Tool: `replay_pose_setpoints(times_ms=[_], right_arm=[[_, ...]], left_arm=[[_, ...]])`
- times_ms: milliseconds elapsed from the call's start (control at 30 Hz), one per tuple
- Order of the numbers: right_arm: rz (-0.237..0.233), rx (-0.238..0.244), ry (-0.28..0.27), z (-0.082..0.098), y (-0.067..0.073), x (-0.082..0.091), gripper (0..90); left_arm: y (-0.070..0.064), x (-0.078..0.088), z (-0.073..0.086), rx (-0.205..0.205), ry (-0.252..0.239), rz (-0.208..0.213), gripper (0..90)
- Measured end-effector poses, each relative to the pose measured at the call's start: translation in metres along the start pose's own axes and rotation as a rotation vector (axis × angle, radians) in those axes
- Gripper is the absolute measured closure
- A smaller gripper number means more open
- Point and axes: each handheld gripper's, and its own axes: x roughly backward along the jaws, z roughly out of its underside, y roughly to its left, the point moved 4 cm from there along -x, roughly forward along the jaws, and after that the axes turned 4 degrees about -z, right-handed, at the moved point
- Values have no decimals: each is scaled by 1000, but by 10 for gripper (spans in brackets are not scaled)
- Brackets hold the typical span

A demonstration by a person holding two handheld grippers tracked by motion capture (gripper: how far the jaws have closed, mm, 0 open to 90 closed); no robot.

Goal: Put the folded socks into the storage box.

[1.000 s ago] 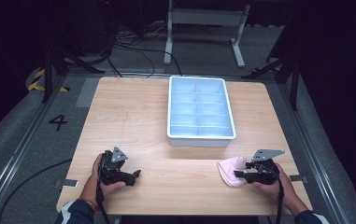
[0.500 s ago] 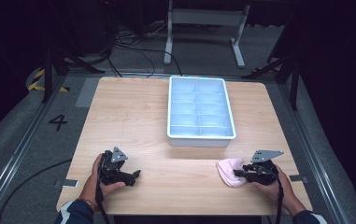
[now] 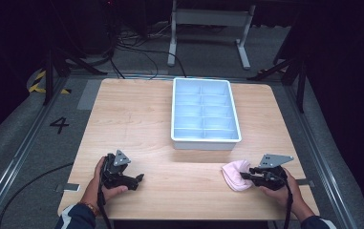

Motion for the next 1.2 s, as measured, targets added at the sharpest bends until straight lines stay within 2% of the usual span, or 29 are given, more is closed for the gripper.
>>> replay_pose_setpoints(times_ms=[133, 533, 833, 867, 1200], right_arm=[[-7, -14, -24, -1, -4, 4, 756], [20, 35, -80, -11, -4, 18, 758], [26, 36, -143, -19, -7, 31, 758], [29, 36, -148, -20, -7, 32, 758], [60, 33, -195, -30, -12, 46, 758]], left_arm=[[0, 0, 0, 2, 1, 2, 4], [0, 0, 0, 3, 3, 2, 4], [0, 1, 1, -9, 3, -3, 5], [-1, 2, 2, 9, 10, -2, 5], [-1, 2, 2, 8, 8, -2, 5]])
